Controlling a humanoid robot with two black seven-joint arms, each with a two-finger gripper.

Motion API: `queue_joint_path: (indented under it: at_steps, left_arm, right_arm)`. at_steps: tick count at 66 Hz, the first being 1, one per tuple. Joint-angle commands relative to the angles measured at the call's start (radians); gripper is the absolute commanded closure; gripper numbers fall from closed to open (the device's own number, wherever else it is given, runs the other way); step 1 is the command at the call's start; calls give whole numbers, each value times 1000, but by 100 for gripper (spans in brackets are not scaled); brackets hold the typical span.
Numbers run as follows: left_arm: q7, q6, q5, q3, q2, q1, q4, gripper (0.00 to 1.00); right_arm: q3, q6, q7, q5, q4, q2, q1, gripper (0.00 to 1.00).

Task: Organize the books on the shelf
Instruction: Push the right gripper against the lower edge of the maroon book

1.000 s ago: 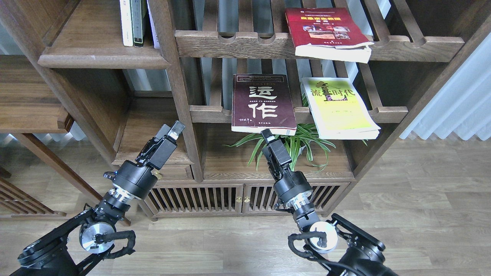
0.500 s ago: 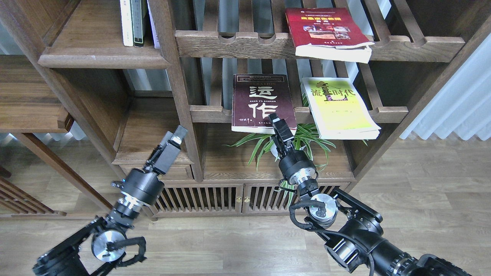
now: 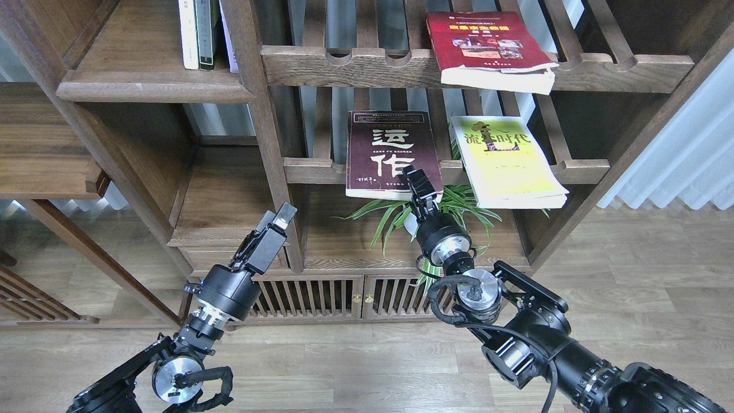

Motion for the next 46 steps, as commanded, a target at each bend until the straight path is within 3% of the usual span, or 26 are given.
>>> queue_joint_path:
  at_steps: [1,13,34,37,38,39,46]
  left_arm:
    - [0,0,0,0,-26,-3,7,0]
    - [0,0,0,0,-34,-2,24,0]
    - [0,0,0,0,-37,-3,39,0]
    - [0,0,0,0,-37,-3,39,0]
    - [0,0,0,0,-37,-2,39,0]
    - [0,0,0,0,-37,-2,39,0]
    - [0,0,0,0,-37,-2,39,0]
  right_arm:
    - [-12,-1,-6,22,0,0,12,7]
    - [-14,-2,-10,47,0,0,23,12]
    - [-14,-1,-52,59,7,0,38,31]
    - [-14,-1,-55,58,5,0,40,34]
    - [-14,-1,-62,58,1,0,40,43]
    - [-14,-1,-67,56,-1,0,40,46]
    - [-14,2,-79,58,-3,0,40,52]
